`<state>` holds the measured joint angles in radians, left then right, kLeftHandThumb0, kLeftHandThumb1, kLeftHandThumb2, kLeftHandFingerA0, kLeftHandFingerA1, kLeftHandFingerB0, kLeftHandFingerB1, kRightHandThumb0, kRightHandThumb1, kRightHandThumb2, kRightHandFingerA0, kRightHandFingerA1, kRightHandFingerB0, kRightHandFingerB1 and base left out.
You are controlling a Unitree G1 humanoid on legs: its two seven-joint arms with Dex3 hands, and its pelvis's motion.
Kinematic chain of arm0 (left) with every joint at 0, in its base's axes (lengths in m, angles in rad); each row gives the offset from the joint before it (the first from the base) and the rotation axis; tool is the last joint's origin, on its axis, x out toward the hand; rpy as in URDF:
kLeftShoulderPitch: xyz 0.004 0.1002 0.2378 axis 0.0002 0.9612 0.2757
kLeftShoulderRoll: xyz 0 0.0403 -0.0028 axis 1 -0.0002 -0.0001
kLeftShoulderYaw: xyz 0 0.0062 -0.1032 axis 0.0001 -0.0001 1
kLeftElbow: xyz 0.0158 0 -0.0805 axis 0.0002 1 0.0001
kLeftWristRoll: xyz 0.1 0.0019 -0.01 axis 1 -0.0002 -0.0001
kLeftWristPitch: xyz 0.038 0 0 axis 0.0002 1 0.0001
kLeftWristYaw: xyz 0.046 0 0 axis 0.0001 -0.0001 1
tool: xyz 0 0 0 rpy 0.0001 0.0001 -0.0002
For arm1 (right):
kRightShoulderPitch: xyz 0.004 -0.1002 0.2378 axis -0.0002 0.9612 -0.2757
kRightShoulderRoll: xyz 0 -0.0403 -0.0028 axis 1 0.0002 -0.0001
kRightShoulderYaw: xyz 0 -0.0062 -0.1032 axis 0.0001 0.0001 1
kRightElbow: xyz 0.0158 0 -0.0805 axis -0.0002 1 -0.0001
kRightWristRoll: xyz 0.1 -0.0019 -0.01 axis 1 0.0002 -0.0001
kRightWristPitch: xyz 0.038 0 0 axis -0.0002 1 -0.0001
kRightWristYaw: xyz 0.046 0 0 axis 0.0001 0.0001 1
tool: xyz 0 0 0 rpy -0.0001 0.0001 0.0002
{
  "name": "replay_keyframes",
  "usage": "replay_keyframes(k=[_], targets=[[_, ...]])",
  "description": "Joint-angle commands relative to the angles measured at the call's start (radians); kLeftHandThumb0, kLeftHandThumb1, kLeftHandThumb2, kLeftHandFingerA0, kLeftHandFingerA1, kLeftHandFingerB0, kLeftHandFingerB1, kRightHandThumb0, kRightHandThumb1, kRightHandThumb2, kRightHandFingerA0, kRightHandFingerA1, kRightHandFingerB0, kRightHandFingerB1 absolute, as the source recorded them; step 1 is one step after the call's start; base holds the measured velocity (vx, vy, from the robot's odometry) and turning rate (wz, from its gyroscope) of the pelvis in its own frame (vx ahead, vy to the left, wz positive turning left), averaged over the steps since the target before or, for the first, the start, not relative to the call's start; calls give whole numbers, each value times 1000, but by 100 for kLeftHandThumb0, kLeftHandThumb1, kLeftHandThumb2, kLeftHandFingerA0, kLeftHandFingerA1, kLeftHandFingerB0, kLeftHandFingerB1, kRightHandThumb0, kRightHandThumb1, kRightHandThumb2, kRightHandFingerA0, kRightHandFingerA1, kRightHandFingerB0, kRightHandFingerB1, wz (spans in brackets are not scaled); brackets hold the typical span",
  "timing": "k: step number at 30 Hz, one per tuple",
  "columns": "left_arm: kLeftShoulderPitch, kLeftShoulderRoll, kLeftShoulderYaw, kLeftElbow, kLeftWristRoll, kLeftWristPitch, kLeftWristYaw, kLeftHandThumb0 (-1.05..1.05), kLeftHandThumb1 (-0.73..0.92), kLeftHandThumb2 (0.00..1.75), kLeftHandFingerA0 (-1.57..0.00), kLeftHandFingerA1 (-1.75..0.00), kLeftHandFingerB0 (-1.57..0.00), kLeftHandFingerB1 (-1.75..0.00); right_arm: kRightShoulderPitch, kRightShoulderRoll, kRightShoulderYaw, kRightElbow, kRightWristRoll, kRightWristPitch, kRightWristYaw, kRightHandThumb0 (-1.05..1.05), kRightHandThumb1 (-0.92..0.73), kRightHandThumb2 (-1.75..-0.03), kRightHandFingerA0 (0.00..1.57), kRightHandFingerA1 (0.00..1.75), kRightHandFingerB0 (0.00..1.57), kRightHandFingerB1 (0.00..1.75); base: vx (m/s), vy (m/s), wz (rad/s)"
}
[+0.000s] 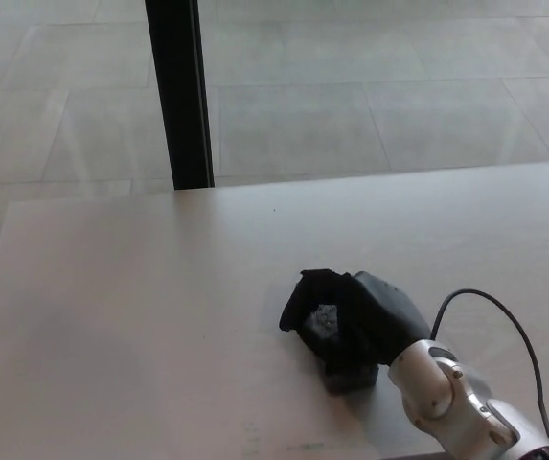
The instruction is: The robot uses its right hand to hold the eraser kept in the middle of the desk and use it to wipe the desk by swiping its surface twice
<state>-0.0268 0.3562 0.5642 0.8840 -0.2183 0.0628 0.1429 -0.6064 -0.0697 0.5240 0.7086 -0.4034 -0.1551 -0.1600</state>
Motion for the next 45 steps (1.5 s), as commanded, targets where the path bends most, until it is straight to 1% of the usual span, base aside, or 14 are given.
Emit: replay_keyframes(k=[1, 3, 5, 8, 9, 11, 17, 22, 23, 25, 27, 35, 39, 45], targets=[[-8, 17, -1, 31, -4, -41, 7, -45, 58, 57, -58, -100, -57, -72, 56, -44, 44, 41, -88, 30, 37, -41, -73, -81, 80, 144, 72, 76, 0, 0, 0], [-6, 15, 3, 25, -13, -35, -2, -47, 58, 57, -56, -100, -56, -71, 63, -59, 37, 55, -89, 14, 22, -41, -71, -80, 77, 122, 75, 78, 0, 0, 0], [-1, 12, 9, 16, -22, -28, -5, -51, 42, 89, -66, -89, -54, -73, 82, -80, 5, 59, -76, 33, 15, -37, -73, -80, 82, 158, 75, 112, 0, 0, 0], [4, 18, 3, 24, -11, -33, 0, -48, 59, 57, -62, -98, -53, -67, 89, -106, -18, 76, -81, 39, 10, -39, -76, -73, 84, 141, 75, 95, 0, 0, 0], [8, 16, 4, 19, -13, -35, -2, -52, 43, 90, -67, -89, -46, -68, 92, -126, -27, 90, -84, 36, 6, -39, -77, -73, 75, 119, 75, 91, 0, 0, 0], [12, 4, 23, -16, -37, -14, 4, -46, 59, 57, -55, -97, -50, -70, 99, -155, -56, 126, -74, 16, -4, -37, -75, -76, 80, 171, 72, 143, 0, 0, 0], [18, 4, 18, -4, -28, -30, 1, -50, 43, 90, -60, -85, -43, -67, 120, -226, -140, 176, -51, -42, -18, -35, -72, -81, 83, 150, 68, 83, 0, 0, 0], [22, 3, 24, -3, -39, -32, 5, -51, 44, 90, -62, -87, -46, -69, 132, -248, -217, 205, -26, -50, -27, -35, -75, -75, 82, 138, 57, 66, 0, 0, 0], [23, 4, 24, 2, -39, -36, 3, -46, 60, 58, -57, -103, -55, -70, 136, -253, -235, 215, -6, -70, -13, -33, -77, -72, 82, 140, 63, 65, 0, 0, 0], [33, 1, 26, -9, -42, -32, 4, -52, 44, 90, -63, -89, -46, -69, 146, -273, -263, 238, -3, -78, -32, -33, -73, -75, 89, 175, 72, 148, 0, 0, 0], [43, -2, 19, -21, -39, -29, 4, -49, 60, 58, -56, -98, -50, -68, 152, -277, -289, 252, 4, -89, -46, -34, -70, -78, 89, 175, 76, 149, 0, 0, 0], [62, -13, 21, -63, -48, 0, 20, -49, 42, 91, -60, -84, -37, -65, 174, -319, -392, 286, 59, -123, -14, -32, -64, -79, 109, 173, 76, 122, 0, 0, 0], [62, -12, 17, -57, -43, -6, 21, -49, 42, 91, -59, -82, -39, -65, 168, -317, -386, 296, 51, -143, -20, -33, -67, -83, 93, 175, 76, 151, 0, 0, 0], [56, -5, -1, -40, -32, -15, 21, -51, 61, 58, -56, -90, -46, -64, 137, -265, -336, 277, 10, -124, -72, -34, -73, -68, 87, 175, 72, 148, 0, 0, 0]])
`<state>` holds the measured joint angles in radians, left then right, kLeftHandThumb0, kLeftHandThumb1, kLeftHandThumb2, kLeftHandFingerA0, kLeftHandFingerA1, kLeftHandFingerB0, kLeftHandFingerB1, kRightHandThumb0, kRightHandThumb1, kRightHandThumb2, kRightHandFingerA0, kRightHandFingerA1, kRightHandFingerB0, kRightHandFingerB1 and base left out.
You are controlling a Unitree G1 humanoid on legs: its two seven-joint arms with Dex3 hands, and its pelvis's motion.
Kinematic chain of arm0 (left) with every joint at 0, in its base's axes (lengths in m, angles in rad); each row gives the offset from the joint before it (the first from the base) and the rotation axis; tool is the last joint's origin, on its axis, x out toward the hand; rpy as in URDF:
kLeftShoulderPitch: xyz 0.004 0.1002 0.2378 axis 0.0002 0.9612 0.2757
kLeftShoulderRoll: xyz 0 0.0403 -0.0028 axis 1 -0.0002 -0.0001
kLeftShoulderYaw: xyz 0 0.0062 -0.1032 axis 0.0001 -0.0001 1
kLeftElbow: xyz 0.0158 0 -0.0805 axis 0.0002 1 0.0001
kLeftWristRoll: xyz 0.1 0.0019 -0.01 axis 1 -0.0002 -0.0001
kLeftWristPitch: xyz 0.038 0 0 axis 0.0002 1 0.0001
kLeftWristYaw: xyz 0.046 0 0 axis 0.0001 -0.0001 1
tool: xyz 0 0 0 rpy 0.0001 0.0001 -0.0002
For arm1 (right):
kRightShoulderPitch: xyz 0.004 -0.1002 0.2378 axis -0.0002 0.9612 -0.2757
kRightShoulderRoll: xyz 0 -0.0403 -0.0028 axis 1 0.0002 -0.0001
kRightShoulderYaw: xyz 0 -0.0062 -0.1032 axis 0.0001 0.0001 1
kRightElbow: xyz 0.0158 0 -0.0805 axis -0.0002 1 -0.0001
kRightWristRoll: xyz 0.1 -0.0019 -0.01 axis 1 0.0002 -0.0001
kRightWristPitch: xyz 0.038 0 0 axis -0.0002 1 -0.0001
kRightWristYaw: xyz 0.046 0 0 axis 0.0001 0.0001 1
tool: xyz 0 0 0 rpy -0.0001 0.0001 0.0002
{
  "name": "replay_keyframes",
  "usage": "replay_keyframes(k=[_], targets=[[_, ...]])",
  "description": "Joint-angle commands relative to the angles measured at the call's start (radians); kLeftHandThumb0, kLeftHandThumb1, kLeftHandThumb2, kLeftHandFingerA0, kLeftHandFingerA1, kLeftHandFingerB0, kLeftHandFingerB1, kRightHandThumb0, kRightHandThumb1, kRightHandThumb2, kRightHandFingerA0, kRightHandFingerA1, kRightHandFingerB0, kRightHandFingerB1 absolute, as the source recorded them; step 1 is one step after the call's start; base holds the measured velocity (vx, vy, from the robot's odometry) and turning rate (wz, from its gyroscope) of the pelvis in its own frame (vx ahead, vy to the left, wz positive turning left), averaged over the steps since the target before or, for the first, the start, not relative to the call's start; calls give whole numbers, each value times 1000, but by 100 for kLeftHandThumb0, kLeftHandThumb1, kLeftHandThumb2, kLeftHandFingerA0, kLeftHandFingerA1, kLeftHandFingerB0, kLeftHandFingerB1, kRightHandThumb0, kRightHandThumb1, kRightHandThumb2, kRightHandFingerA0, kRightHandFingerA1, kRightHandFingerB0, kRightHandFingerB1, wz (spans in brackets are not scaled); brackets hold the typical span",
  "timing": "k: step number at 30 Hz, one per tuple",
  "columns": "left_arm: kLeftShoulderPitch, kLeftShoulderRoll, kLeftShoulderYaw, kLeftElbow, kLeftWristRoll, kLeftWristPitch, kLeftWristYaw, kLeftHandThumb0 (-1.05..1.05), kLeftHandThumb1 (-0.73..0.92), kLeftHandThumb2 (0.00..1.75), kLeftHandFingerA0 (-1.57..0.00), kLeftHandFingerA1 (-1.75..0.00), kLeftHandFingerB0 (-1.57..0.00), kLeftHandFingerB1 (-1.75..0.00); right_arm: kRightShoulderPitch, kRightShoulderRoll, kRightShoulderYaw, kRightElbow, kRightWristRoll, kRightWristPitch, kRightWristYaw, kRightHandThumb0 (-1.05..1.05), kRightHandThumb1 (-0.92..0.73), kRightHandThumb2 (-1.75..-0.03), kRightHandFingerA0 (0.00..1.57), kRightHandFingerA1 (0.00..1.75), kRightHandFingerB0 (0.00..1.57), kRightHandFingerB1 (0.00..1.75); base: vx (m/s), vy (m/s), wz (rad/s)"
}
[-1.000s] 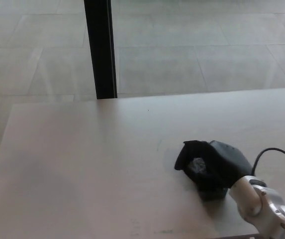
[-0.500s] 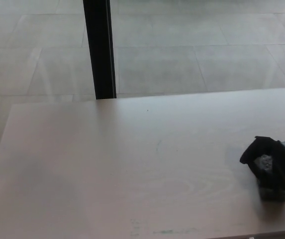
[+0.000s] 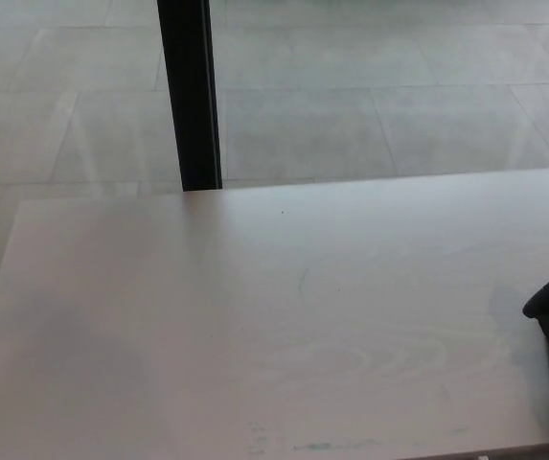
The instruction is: The robot uses its right hand to hold the eraser kept in the middle of the desk and use it to wipe the desk by swiping its surface twice
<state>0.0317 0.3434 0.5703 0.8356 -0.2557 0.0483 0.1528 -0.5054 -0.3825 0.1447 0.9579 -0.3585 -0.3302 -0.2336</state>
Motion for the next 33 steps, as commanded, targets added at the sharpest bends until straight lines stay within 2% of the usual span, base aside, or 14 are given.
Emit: replay_keyframes(k=[1, 8, 9, 11, 12, 13, 18, 20, 21, 22, 24, 26, 30, 33], targets=[[-3, 8, -9, 9, 5, 0, 11, -51, 61, 58, -56, -90, -46, -64, 37, 47, 45, 28, -32, 51, 0, -34, -73, -68, 87, 175, 72, 148, 0, 0, 0], [-8, 13, -24, 38, 11, -32, -7, -52, 60, 58, -57, -96, -49, -66, -16, 185, 157, -54, -64, 85, 35, -36, -76, -69, 84, 172, 71, 142, 0, 0, 0], [-10, 10, -21, 33, 8, -29, 3, -54, 44, 91, -64, -87, -43, -67, -23, 202, 173, -52, -81, 83, 11, -37, -76, -69, 88, 172, 73, 138, 0, 0, 0], [-12, 12, -25, 27, 9, -21, 6, -52, 42, 91, -65, -89, -45, -68, -31, 253, 200, -80, -72, 89, 39, -38, -72, -80, 86, 174, 75, 145, 0, 0, 0], [-13, 11, -23, 31, 6, -27, 2, -52, 60, 58, -54, -96, -49, -66, -29, 265, 206, -89, -65, 82, 45, -36, -70, -83, 87, 173, 76, 141, 0, 0, 0], [-15, 10, -22, 33, 3, -28, 2, -56, 43, 90, -65, -91, -51, -71, -29, 275, 213, -91, -66, 76, 41, -38, -69, -85, 89, 174, 78, 141, 0, 0, 0], [-24, 12, -21, 54, 0, -41, -7, -55, 43, 91, -64, -89, -50, -71, -25, 359, 235, -123, -57, 121, 48, -40, -71, -84, 88, 173, 78, 139, 0, 0, 0], [-22, 6, -19, 42, -4, -34, -3, -52, 59, 58, -54, -97, -50, -67, -10, 390, 236, -135, -44, 120, 53, -40, -73, -81, 87, 174, 77, 143, 0, 0, 0], [-30, 5, -16, 51, -7, -38, 2, -56, 42, 90, -63, -89, -47, -70, 2, 404, 244, -139, -46, 103, 48, -43, -75, -78, 88, 175, 76, 152, 0, 0, 0], [-30, 7, -17, 52, -6, -36, 2, -52, 59, 57, -54, -98, -46, -66, 13, 414, 244, -151, -39, 110, 61, -42, -74, -80, 87, 175, 74, 154, 0, 0, 0], [-29, 15, -22, 59, 0, -36, -6, -53, 59, 57, -55, -99, -49, -67, 24, 425, 247, -147, -39, 106, 62, -43, -72, -82, 90, 175, 72, 158, 0, 0, 0], [-21, 17, -29, 49, 6, -34, -10, -56, 43, 90, -65, -90, -49, -70, 38, 437, 253, -158, -43, 113, 62, -44, -68, -87, 90, 175, 74, 151, 0, 0, 0], [-32, 15, -22, 60, 1, -30, 7, -57, 42, 89, -69, -93, -52, -71, 52, 445, 265, -173, -49, 118, 68, -42, -68, -85, 91, 175, 72, 153, 0, 0, 0], [-33, 9, -20, 72, -4, -45, -4, -51, 59, 58, -53, -92, -50, -67, 75, 456, 288, -167, -50, 77, 85, -39, -68, -90, 91, 175, 78, 149, 0, 0, 0]])
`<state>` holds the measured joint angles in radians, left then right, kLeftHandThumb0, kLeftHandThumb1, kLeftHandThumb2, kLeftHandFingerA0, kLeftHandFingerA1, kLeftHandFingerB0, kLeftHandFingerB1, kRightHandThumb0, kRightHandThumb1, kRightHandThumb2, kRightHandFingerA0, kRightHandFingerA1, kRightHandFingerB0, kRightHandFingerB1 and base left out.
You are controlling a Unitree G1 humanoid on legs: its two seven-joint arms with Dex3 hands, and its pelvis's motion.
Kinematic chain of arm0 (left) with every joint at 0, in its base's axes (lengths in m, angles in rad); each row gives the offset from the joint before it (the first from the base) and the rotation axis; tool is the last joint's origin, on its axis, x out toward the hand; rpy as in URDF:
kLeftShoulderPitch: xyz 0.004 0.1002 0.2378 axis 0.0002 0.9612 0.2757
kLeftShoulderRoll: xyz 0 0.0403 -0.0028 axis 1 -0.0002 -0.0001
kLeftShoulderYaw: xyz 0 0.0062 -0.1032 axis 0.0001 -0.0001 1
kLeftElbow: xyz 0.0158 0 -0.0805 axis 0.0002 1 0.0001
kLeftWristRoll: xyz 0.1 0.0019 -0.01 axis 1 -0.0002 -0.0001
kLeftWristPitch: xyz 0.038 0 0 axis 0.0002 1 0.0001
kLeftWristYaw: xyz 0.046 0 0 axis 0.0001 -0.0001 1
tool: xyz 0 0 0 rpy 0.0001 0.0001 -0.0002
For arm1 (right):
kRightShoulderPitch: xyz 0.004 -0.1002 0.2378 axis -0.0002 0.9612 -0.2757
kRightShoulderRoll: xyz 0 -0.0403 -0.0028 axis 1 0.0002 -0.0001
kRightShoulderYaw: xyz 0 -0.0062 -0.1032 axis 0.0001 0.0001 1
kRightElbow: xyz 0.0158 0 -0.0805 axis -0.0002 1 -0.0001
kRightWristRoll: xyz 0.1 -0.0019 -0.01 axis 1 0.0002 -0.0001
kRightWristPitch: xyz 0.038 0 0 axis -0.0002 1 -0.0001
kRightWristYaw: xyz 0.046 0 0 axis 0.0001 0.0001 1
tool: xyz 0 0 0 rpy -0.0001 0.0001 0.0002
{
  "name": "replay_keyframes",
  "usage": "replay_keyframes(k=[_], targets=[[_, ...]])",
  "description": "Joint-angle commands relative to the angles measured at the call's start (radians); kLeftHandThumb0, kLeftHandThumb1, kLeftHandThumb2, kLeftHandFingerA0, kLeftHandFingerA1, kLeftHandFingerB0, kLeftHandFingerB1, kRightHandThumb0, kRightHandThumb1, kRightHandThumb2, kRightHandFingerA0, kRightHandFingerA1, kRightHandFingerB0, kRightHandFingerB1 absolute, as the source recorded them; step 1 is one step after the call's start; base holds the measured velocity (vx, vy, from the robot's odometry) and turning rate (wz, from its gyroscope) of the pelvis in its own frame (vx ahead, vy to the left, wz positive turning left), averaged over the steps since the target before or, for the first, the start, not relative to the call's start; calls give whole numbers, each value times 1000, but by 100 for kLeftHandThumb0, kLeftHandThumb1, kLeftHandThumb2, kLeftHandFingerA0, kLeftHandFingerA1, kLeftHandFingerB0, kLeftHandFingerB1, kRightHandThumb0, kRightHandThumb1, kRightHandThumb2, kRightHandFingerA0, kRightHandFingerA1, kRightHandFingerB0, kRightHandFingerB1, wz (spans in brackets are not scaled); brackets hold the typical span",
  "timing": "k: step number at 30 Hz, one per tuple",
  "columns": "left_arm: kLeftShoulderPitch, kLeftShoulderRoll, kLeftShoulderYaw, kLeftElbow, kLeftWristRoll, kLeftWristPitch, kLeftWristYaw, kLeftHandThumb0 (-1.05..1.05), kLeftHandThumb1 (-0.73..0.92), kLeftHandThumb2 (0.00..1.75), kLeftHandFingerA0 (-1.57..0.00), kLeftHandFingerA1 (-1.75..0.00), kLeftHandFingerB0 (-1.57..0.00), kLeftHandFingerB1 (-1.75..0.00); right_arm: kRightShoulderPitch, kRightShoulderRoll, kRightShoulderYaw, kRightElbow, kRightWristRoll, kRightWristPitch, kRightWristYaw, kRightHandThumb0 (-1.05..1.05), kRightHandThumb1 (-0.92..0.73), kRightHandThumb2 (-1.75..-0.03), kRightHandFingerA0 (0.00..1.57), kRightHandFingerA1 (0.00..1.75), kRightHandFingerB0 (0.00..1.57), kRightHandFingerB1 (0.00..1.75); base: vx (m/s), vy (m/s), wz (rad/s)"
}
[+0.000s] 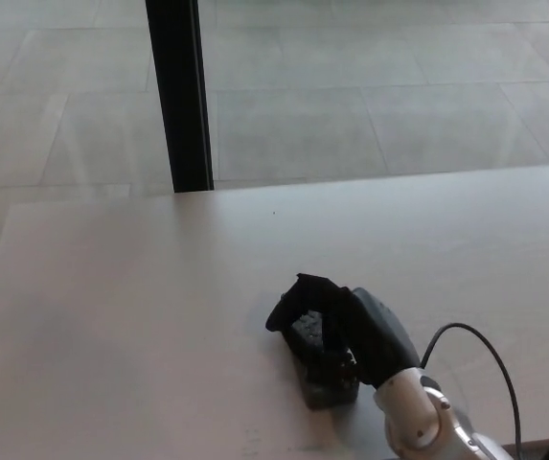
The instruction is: The robot uses its right hand to hold the eraser kept in the middle of the desk and use it to wipe the desk by swiping its surface twice
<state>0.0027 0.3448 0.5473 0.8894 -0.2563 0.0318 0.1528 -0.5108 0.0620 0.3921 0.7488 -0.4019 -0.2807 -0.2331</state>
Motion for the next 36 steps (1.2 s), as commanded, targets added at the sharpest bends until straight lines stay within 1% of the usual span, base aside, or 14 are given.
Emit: replay_keyframes(k=[1, 4, 6, 8, 14, 15, 16, 17, 20, 23, 30, 32, 34, 36], targets=[[-3, 7, 2, 22, -2, -32, -3, -53, 59, 57, -58, -101, -50, -66, 82, 14, 47, 40, -11, 33, 87, -40, -67, -89, 87, 172, 76, 129, 0, 0, 0], [-5, 12, -3, 34, 4, -32, 0, -55, 41, 89, -66, -91, -41, -67, 76, -7, 59, 42, -23, 23, 83, -39, -70, -87, 89, 174, 79, 135, 0, 0, 0], [-9, 14, -1, 42, -2, -32, -9, -54, 58, 58, -56, -101, -49, -68, 67, -43, 45, 28, -21, 37, 93, -37, -70, -86, 84, 162, 79, 110, 0, 0, 0], [-8, 17, -6, 46, 2, -37, -12, -60, 42, 90, -69, -94, -48, -70, 58, -98, 22, 1, -18, 45, 107, -38, -76, -80, 83, 166, 75, 130, 0, 0, 0], [-2, 15, -2, 26, 1, -45, -1, -55, 43, 90, -65, -89, -50, -71, 9, -245, -67, 42, 8, 40, 104, -38, -69, -85, 87, 175, 76, 143, -4, 2, 1], [4, 13, -2, 17, 0, -49, -2, -56, 43, 90, -66, -91, -52, -72, 2, -271, -83, 56, 6, 42, 101, -37, -71, -81, 80, 142, 71, 98, 0, 0, 0], [5, 12, -2, 13, 0, -49, -3, -56, 43, 90, -66, -91, -52, -72, -1, -280, -88, 60, 4, 44, 101, -37, -71, -81, 80, 142, 71, 98, 0, 0, 0], [7, 10, 1, 8, -4, -53, -9, -53, 60, 58, -56, -97, -54, -71, -10, -310, -94, 81, -6, 25, 92, -35, -74, -76, 75, 161, 64, 125, 0, 0, 0], [6, 11, 7, 13, -11, -53, -6, -52, 60, 58, -53, -89, -52, -68, -18, -401, -145, 124, 10, 3, 93, -36, -75, -75, 93, 175, 75, 158, 0, 0, 0], [14, 13, 4, 7, -7, -55, -11, -57, 44, 91, -65, -88, -49, -70, -20, -443, -173, 162, 20, -18, 92, -33, -73, -75, 90, 174, 76, 144, 0, 0, 0], [31, 14, 8, 16, -4, -59, -15, -59, 43, 90, -64, -88, -51, -72, 16, -464, -244, 182, 61, 1, 105, -32, -73, -76, 85, 175, 69, 155, 0, 0, 0], [33, 13, 16, 17, -11, -59, -17, -59, 42, 90, -63, -87, -46, -69, 22, -454, -264, 191, 80, -15, 110, -39, -57, -102, 113, 133, 93, 120, 0, 0, 0], [45, 2, 19, -22, -15, -38, -8, -54, 60, 58, -56, -92, -48, -67, 32, -453, -271, 189, 75, -7, 99, -33, -72, -72, 86, 175, 69, 154, 0, 0, 0], [49, 0, 24, -26, -21, -39, -16, -51, 42, 91, -56, -82, -44, -68, 44, -446, -278, 190, 79, -10, 83, -30, -72, -78, 83, 175, 70, 147, 0, 0, 0]])
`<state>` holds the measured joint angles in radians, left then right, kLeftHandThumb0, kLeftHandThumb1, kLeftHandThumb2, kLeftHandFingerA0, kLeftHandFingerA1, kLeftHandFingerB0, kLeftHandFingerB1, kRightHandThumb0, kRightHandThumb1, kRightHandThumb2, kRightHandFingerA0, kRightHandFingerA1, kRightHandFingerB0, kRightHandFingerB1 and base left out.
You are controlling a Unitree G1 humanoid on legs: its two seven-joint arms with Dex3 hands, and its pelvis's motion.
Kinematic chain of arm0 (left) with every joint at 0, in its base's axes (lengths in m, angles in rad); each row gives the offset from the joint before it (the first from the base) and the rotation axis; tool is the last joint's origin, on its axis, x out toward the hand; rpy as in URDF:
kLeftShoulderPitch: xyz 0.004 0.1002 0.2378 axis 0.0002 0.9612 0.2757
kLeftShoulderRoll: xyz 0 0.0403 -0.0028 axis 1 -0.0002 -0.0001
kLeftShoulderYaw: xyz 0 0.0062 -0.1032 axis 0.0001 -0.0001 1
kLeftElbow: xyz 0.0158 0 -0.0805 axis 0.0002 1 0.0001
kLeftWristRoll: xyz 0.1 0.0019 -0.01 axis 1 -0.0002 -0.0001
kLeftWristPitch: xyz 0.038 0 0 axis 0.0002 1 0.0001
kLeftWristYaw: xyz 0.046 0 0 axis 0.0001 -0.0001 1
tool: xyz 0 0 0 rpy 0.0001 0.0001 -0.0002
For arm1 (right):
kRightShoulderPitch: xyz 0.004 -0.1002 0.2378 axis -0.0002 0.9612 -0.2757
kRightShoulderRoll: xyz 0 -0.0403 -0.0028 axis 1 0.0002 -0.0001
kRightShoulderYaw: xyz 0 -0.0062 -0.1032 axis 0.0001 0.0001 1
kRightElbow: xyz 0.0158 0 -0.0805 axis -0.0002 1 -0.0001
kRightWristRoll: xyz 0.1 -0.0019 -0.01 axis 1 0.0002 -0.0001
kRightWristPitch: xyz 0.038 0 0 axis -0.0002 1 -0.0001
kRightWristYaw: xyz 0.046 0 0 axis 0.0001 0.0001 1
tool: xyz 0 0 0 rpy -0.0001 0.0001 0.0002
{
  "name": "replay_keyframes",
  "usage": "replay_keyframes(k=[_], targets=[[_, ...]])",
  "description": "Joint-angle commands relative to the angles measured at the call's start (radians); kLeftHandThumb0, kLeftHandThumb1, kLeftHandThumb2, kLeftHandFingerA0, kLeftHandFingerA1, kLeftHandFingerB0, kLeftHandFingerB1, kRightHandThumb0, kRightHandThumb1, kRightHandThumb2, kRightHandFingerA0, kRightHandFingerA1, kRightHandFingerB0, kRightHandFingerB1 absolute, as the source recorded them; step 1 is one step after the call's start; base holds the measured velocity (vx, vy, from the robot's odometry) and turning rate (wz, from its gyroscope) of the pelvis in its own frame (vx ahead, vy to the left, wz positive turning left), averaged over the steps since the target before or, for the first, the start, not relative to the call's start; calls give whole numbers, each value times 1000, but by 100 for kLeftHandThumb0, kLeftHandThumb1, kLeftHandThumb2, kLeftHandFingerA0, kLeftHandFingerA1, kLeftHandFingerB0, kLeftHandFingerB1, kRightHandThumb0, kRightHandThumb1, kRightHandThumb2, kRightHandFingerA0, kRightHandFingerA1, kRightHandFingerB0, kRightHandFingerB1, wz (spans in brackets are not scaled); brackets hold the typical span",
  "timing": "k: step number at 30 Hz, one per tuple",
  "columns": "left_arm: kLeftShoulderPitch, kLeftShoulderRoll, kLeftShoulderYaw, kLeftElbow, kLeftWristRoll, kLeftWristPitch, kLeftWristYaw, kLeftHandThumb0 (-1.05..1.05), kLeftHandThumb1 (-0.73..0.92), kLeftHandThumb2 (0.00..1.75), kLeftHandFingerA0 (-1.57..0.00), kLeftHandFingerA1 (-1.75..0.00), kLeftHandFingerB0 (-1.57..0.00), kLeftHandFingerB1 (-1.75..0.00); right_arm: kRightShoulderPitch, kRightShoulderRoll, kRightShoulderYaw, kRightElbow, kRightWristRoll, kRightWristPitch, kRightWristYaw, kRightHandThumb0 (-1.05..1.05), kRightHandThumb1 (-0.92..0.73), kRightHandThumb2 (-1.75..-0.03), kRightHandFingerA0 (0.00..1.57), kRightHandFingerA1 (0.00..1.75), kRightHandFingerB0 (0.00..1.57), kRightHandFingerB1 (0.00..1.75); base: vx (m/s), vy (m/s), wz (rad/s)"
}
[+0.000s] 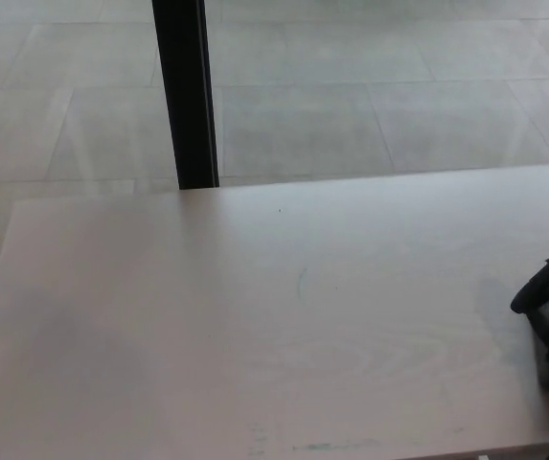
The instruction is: The robot uses its right hand to hold the eraser kept in the middle of the desk and use it to wipe the desk by swiping its surface twice
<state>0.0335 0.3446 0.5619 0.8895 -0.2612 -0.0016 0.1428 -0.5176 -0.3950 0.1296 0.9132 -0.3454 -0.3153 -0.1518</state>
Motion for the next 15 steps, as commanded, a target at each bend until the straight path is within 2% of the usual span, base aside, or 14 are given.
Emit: replay_keyframes(k=[1, 2, 4, 7, 8, 10, 11, 12, 13, 14, 15], targets=[[19, 1, 16, -26, -23, 0, -8, -51, 42, 91, -56, -82, -44, -68, 57, 17, -25, 21, 36, 30, 13, -30, -72, -78, 83, 175, 70, 147, 0, 0, 0], [21, 1, 15, -29, -20, 1, -7, -52, 61, 58, -52, -89, -49, -67, 58, 18, -27, 19, 36, 30, 16, -30, -72, -78, 82, 175, 68, 151, 0, 0, 0], [24, 3, 12, -29, -14, -2, -3, -52, 60, 58, -53, -90, -49, -67, 62, 18, -31, 14, 38, 32, 19, -31, -70, -80, 84, 175, 69, 152, 0, 0, 0], [22, 3, 11, -29, -13, 5, 4, -52, 60, 58, -55, -92, -49, -67, 78, 13, -44, 0, 54, 21, 32, -33, -72, -73, 83, 175, 65, 154, 0, 0, 0], [26, -3, 13, -44, -17, 9, 5, -55, 43, 91, -59, -85, -42, -67, 83, 17, -58, 4, 78, -20, 47, -32, -71, -76, 81, 175, 67, 154, 0, 0, 0], [33, -3, 11, -53, -18, 9, -8, -51, 42, 91, -54, -80, -42, -68, 83, 28, -75, 16, 99, -52, 54, -35, -72, -72, 78, 175, 65, 155, 0, 0, 0], [39, -8, 13, -62, -21, 0, -12, -50, 42, 92, -57, -82, -44, -69, 76, 26, -78, 11, 106, -58, 77, -35, -75, -69, 81, 168, 71, 141, 0, 0, 0], [52, -10, 16, -68, -24, -1, -13, -50, 42, 92, -57, -82, -44, -69, 74, 30, -76, 17, 104, -62, 82, -35, -75, -69, 81, 168, 71, 141, 0, 0, 0], [46, -6, 20, -52, -26, -3, -12, -55, 43, 91, -61, -86, -47, -70, 56, 22, -84, -8, 128, -28, 138, -40, -78, -69, 82, 157, 75, 78, 0, 0, 0], [45, -5, 21, -46, -27, -5, -11, -55, 43, 91, -62, -86, -46, -70, 51, 19, -86, -27, 132, -6, 150, -43, -76, -65, 91, 137, 72, 55, 0, 0, 0], [42, -6, 22, -51, -27, 8, 4, -56, 43, 91, -64, -89, -47, -70, 42, 15, -98, -52, 151, 24, 177, -44, -76, -63, 94, 110, 65, 44, 0, 0, 0]])
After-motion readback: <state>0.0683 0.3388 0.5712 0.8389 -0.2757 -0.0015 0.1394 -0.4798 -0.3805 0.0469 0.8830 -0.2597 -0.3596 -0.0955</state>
